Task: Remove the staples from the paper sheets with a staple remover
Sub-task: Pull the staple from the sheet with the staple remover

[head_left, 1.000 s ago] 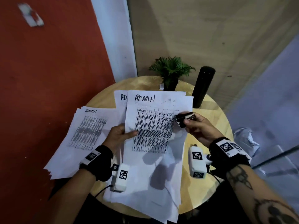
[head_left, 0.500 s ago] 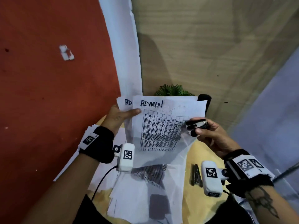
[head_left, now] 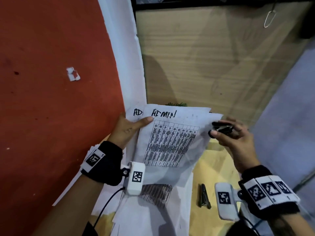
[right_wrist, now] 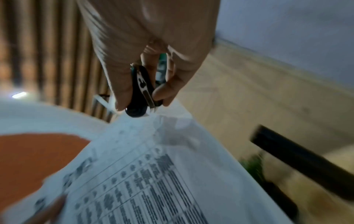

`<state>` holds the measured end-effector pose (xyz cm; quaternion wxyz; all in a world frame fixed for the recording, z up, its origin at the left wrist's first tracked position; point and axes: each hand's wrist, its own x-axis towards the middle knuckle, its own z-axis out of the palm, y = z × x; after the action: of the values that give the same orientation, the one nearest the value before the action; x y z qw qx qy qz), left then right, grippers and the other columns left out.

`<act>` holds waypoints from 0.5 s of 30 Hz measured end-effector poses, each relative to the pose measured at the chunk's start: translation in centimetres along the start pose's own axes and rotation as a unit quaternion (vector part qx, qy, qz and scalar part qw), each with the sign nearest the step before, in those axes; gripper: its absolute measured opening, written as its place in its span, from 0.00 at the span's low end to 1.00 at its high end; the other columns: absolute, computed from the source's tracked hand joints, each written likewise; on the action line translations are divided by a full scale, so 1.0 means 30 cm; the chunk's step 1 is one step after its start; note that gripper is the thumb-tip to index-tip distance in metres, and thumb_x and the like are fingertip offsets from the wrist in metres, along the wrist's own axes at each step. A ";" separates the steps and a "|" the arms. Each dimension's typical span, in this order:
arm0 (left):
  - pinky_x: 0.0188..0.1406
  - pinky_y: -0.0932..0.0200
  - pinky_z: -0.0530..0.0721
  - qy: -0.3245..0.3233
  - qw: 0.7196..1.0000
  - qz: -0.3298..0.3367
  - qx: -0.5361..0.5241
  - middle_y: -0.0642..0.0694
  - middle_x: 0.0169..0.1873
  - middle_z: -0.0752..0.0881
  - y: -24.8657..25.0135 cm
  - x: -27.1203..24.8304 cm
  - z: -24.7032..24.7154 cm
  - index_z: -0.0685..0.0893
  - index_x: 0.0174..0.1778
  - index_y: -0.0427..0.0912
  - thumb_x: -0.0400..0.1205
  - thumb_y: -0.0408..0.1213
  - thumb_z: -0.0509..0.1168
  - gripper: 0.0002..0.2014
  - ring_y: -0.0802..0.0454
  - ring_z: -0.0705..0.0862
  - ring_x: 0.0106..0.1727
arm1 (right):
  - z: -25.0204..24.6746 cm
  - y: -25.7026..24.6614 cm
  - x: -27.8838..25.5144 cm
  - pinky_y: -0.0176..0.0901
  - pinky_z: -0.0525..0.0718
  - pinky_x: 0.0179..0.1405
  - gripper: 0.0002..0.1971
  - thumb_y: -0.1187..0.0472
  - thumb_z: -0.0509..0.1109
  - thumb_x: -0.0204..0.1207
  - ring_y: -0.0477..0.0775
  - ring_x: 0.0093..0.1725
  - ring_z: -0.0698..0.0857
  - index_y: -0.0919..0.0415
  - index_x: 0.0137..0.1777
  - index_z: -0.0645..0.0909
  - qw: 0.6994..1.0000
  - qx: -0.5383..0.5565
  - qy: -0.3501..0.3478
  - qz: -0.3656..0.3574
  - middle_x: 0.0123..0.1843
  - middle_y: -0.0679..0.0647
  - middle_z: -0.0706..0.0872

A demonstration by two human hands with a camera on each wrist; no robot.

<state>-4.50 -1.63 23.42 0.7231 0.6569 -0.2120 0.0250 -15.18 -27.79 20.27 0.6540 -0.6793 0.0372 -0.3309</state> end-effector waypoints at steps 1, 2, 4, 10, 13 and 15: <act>0.53 0.60 0.86 0.001 1.000 0.003 0.006 0.54 0.41 0.92 0.003 0.002 0.003 0.86 0.47 0.41 0.72 0.25 0.72 0.11 0.55 0.90 0.48 | 0.012 -0.034 0.005 0.29 0.82 0.44 0.21 0.57 0.85 0.55 0.32 0.57 0.80 0.56 0.50 0.87 0.996 -0.067 0.009 -0.064 0.68 0.60 0.76; 0.51 0.63 0.86 -0.003 1.000 0.009 0.011 0.55 0.40 0.92 0.011 0.000 0.010 0.86 0.49 0.39 0.74 0.24 0.71 0.10 0.58 0.90 0.47 | 0.030 -0.070 0.012 0.33 0.82 0.51 0.21 0.56 0.84 0.57 0.32 0.63 0.77 0.56 0.51 0.86 0.984 -0.128 -0.005 -0.126 0.67 0.57 0.77; 0.52 0.65 0.85 -0.010 1.000 0.015 0.021 0.53 0.43 0.91 0.012 0.000 0.019 0.84 0.56 0.34 0.76 0.30 0.71 0.13 0.58 0.90 0.48 | 0.090 -0.144 0.010 0.42 0.81 0.59 0.21 0.48 0.82 0.57 0.40 0.67 0.75 0.50 0.51 0.85 0.953 -0.203 -0.075 -0.212 0.62 0.52 0.79; 0.34 0.67 0.74 -0.006 0.997 0.026 0.073 0.45 0.26 0.78 0.025 -0.043 0.051 0.79 0.38 0.21 0.72 0.58 0.73 0.34 0.58 0.76 0.27 | 0.308 -0.155 -0.041 0.48 0.88 0.46 0.22 0.61 0.80 0.63 0.49 0.53 0.84 0.66 0.57 0.84 0.913 -0.204 -0.127 -0.331 0.57 0.58 0.84; 0.17 0.69 0.61 0.036 0.994 0.036 0.102 0.57 0.11 0.64 0.076 -0.087 0.077 0.72 0.27 0.31 0.78 0.41 0.71 0.21 0.64 0.62 0.13 | 0.347 -0.134 -0.048 0.48 0.87 0.48 0.20 0.66 0.78 0.66 0.50 0.54 0.83 0.69 0.58 0.83 0.897 -0.207 -0.133 -0.367 0.57 0.61 0.85; 0.16 0.70 0.61 0.056 0.993 0.032 0.103 0.56 0.08 0.64 0.104 -0.107 0.090 0.67 0.24 0.42 0.78 0.37 0.70 0.21 0.61 0.63 0.13 | 0.347 -0.136 -0.047 0.48 0.86 0.49 0.19 0.66 0.77 0.67 0.51 0.55 0.83 0.70 0.58 0.83 0.890 -0.215 -0.138 -0.378 0.57 0.61 0.85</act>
<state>-9.14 -3.02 25.39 0.6613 0.7183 -0.1882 0.1062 -12.64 -17.53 24.23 0.3154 -0.8050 -0.2429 -0.4399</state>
